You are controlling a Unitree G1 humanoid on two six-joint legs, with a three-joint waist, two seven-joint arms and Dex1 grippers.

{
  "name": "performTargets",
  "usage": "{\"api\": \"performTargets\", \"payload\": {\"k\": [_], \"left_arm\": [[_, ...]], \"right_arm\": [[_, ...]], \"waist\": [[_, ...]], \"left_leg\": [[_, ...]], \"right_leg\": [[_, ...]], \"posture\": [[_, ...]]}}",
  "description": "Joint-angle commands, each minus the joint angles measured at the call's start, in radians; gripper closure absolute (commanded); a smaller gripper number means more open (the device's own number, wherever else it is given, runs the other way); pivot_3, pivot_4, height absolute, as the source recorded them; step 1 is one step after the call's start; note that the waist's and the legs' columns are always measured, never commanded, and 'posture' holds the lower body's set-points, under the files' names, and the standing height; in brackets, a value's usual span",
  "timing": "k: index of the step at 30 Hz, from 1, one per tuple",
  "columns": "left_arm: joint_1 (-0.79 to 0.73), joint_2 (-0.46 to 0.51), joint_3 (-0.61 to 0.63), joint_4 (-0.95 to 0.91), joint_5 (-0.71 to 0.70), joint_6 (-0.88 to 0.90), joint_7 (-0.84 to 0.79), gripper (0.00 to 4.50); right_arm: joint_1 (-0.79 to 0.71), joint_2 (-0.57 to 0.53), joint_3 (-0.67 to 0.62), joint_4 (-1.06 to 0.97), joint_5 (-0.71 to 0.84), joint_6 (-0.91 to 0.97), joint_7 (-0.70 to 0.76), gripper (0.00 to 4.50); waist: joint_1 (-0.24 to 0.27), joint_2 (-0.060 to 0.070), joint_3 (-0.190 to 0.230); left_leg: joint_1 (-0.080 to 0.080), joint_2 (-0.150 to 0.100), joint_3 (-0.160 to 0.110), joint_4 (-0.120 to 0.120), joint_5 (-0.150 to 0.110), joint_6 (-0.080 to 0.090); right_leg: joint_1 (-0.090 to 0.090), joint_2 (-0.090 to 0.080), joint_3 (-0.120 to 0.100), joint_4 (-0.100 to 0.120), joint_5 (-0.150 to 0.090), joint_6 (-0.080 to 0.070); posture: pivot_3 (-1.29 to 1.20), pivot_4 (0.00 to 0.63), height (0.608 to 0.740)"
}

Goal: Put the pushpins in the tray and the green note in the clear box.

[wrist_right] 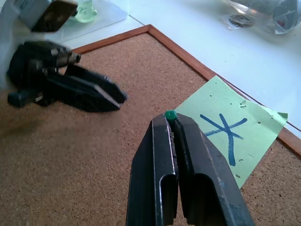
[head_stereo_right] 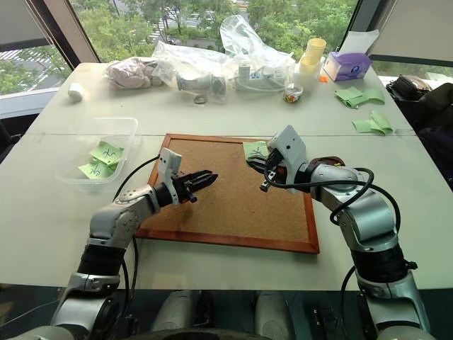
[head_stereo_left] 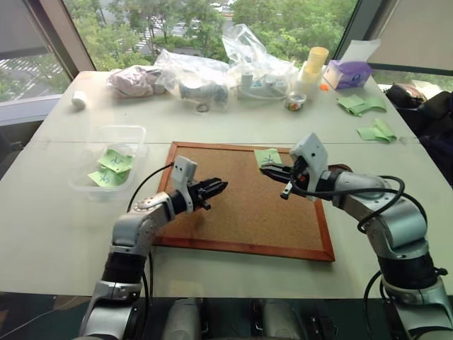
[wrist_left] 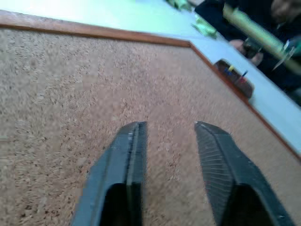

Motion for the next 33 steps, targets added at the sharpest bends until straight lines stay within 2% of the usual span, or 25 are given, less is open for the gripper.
{"api": "performTargets", "payload": {"k": [1,2,3,11,18,19,21,27,28,33], "left_arm": [[-0.063,-0.044,0.05,0.008,-0.093,0.067,0.029,0.53],[-0.08,-0.065,0.07,0.018,-0.121,0.09,0.05,0.17],[-0.094,-0.086,0.086,0.026,-0.146,0.111,0.065,0.08],[-0.151,-0.201,0.131,0.082,-0.253,0.247,0.175,0.08],[-0.175,-0.243,0.102,0.116,-0.278,0.299,0.179,0.08],[-0.178,-0.245,0.102,0.123,-0.278,0.3,0.18,0.57],[-0.18,-0.245,0.1,0.13,-0.278,0.297,0.177,1.24],[-0.173,-0.238,0.106,0.12,-0.277,0.287,0.175,4.08],[-0.172,-0.235,0.11,0.116,-0.278,0.285,0.178,4.45],[-0.166,-0.21,0.112,0.119,-0.257,0.259,0.179,4.45]], "right_arm": [[0.008,-0.035,-0.004,-0.06,0.014,-0.03,0.035,4.5],[0.012,-0.043,-0.001,-0.064,0.009,-0.037,0.042,4.5],[0.015,-0.051,0.003,-0.068,0.002,-0.045,0.047,4.5],[0.019,-0.068,0.021,-0.104,-0.005,-0.058,0.045,4.5],[0.015,-0.073,0.029,-0.135,-0.008,-0.051,0.043,4.5],[0.015,-0.073,0.029,-0.137,-0.007,-0.05,0.042,4.5],[0.016,-0.073,0.027,-0.14,-0.007,-0.049,0.039,4.5],[0.021,-0.077,0.016,-0.153,-0.003,-0.044,0.03,4.5],[0.02,-0.079,0.012,-0.156,0.0,-0.04,0.028,4.5],[0.006,-0.097,-0.041,-0.161,0.024,-0.021,0.023,4.5]], "waist": [[0.0,0.0,0.0],[-0.001,-0.001,0.0],[0.001,-0.002,0.001],[-0.003,-0.007,0.004],[-0.002,-0.009,0.005],[-0.002,-0.009,0.005],[-0.002,-0.009,0.006],[-0.002,-0.009,0.006],[-0.002,-0.009,0.006],[-0.001,-0.009,0.006]], "left_leg": [[0.0,-0.001,0.0,0.0,-0.001,0.001],[0.0,-0.001,0.0,0.0,-0.001,0.001],[0.0,-0.001,0.001,0.001,-0.001,0.001],[0.0,-0.002,0.0,0.001,0.0,0.0],[0.0,-0.002,0.0,0.001,0.0,0.0],[0.0,-0.002,0.0,0.001,0.0,0.0],[0.0,-0.003,0.0,0.001,0.0,0.0],[0.0,-0.003,0.0,0.001,0.0,-0.001],[0.0,-0.003,0.0,0.001,0.0,-0.001],[0.0,-0.003,0.0,0.001,0.0,-0.001]], "right_leg": [[0.0,0.0,0.0,0.0,0.0,0.0],[0.0,-0.001,0.0,0.0,0.0,0.0],[0.0,-0.001,0.0,-0.001,0.0,0.0],[0.001,0.0,0.0,-0.001,0.0,0.0],[0.001,0.0,0.0,-0.001,0.0,0.0],[0.001,0.0,0.0,-0.001,0.0,0.0],[0.001,0.0,0.0,-0.001,0.0,0.0],[0.001,0.0,0.0,-0.001,0.0,0.0],[0.001,0.0,0.0,-0.001,0.0,0.0],[0.001,0.0,0.0,-0.001,0.0,0.0]], "posture": [[0.0,0.15,0.74],[0.0,0.15,0.74],[0.0,0.15,0.74],[0.0,0.15,0.74],[0.0,0.15,0.74],[0.0,0.15,0.74],[0.0,0.15,0.74],[0.0,0.15,0.74],[0.0,0.15,0.74],[0.0,0.15,0.74]]}}
